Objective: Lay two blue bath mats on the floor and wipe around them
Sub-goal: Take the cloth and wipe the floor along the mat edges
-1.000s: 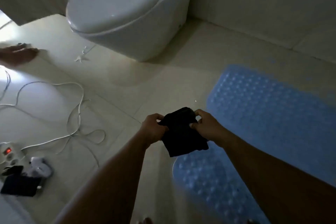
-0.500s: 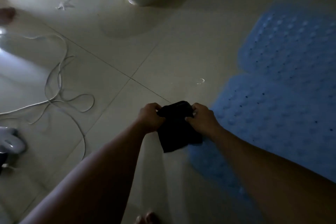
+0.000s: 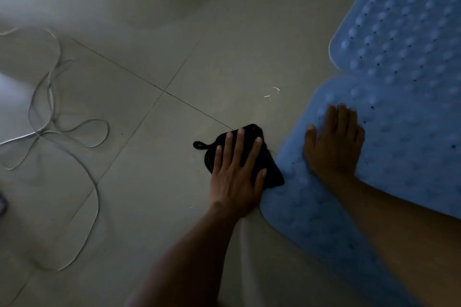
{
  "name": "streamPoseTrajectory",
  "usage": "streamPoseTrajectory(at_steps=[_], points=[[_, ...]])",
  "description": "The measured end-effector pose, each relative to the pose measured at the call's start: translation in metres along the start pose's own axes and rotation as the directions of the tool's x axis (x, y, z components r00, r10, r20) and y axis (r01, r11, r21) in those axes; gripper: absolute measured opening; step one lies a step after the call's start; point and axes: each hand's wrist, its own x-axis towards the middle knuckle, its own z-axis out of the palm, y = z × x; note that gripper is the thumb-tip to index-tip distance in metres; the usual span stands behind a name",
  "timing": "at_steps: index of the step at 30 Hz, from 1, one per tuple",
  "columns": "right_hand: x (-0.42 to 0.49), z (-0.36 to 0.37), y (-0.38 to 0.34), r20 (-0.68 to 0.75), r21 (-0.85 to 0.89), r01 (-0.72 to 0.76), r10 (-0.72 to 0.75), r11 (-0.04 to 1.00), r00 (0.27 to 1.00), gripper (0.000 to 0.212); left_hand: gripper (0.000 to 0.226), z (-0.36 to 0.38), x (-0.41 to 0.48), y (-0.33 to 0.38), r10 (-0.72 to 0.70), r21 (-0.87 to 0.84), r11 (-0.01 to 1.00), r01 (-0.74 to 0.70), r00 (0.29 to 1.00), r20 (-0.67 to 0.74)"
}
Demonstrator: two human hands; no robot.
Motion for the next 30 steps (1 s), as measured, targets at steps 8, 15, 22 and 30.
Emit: streamPoseTrajectory(at_steps=[8, 15, 22, 30], points=[[-0.002, 0.002, -0.003, -0.039, -0.059, -0.001, -0.001, 0.998, 0.999, 0.064, 0.073, -0.001, 0.036, 0.010, -0.026, -0.006, 1.000, 0.026, 0.999, -0.026], [0.028, -0.005, 0.009, -0.117, -0.050, 0.032, -0.038, 0.998, 0.992, 0.049, 0.071, -0.002, 0.079, 0.034, -0.038, -0.017, 0.999, 0.037, 0.996, -0.083], [0.072, 0.000, 0.029, -0.075, -0.069, 0.112, -0.117, 0.991, 0.990, 0.055, 0.070, -0.002, 0.112, 0.049, -0.015, -0.008, 1.000, 0.014, 0.995, -0.094], [0.071, 0.003, 0.030, -0.109, -0.027, 0.116, -0.118, 0.993, 0.987, 0.053, 0.070, -0.008, 0.157, 0.068, -0.020, -0.013, 1.000, 0.019, 0.996, -0.092]])
